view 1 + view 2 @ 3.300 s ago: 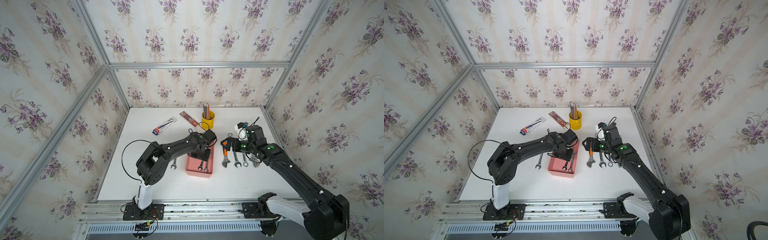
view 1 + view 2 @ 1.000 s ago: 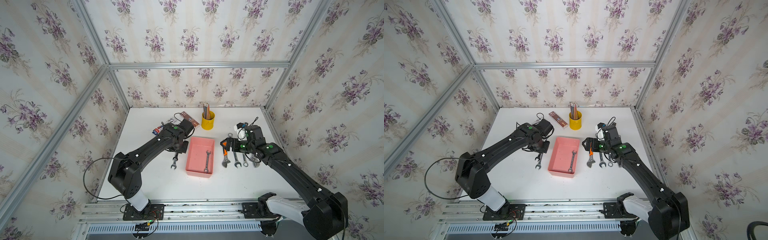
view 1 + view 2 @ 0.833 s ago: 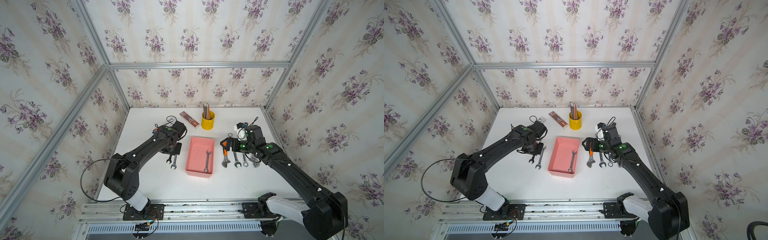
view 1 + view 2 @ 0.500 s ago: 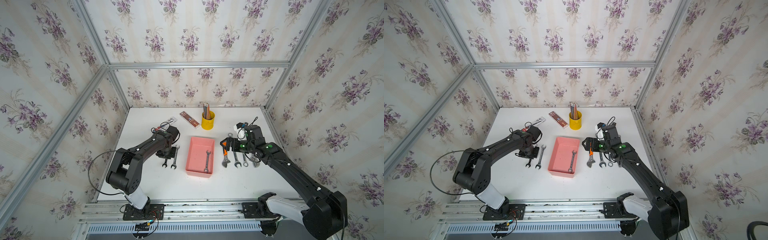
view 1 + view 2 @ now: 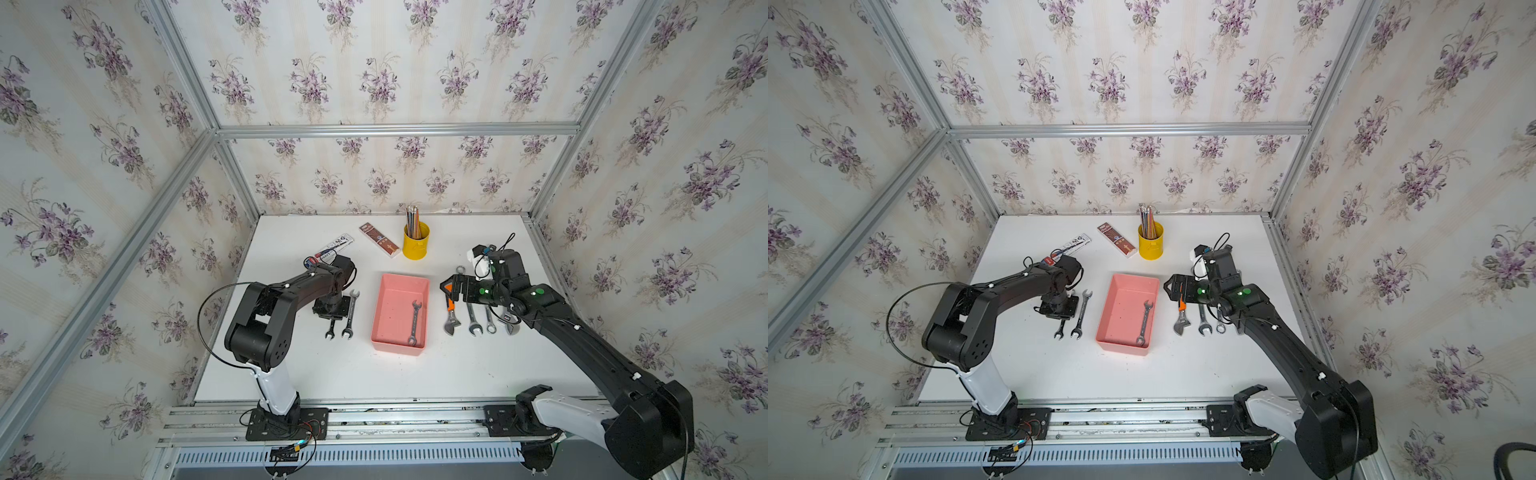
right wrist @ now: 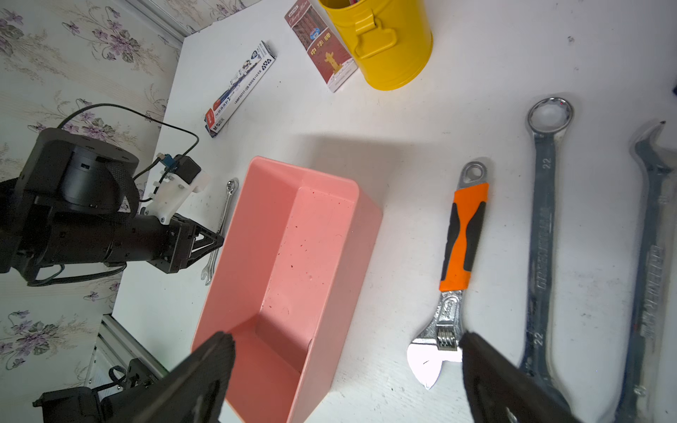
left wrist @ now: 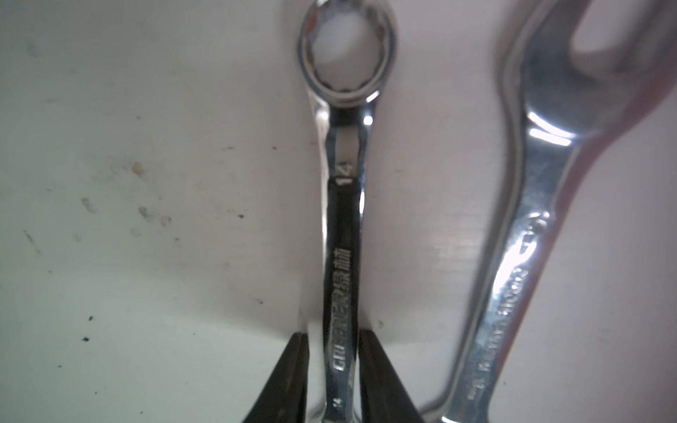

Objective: Take out the wrench from the storage box
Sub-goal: Place the wrench at the center of the board, then pick up the wrench from the storage box.

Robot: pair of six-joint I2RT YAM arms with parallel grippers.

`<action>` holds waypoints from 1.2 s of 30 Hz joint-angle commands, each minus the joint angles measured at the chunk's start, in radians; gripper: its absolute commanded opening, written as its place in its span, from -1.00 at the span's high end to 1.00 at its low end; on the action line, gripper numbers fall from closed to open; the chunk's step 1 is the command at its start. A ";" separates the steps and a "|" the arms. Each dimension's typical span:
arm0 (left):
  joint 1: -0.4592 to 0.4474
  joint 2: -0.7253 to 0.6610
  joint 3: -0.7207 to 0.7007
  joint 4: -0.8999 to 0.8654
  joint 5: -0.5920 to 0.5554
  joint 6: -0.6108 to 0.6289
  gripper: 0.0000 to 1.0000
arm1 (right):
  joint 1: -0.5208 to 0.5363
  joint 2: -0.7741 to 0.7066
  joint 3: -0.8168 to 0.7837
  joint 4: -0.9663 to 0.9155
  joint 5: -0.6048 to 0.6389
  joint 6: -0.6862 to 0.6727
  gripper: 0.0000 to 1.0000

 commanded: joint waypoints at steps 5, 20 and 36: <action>0.000 -0.028 0.023 -0.026 0.023 -0.010 0.08 | -0.002 0.011 0.013 0.016 -0.002 -0.005 -1.00; -0.308 -0.121 0.342 -0.150 0.135 -0.227 -0.09 | -0.003 0.001 0.019 0.006 0.027 -0.014 -1.00; -0.489 0.196 0.488 -0.048 0.127 -0.295 -0.09 | -0.037 -0.055 -0.002 -0.022 0.054 -0.018 -1.00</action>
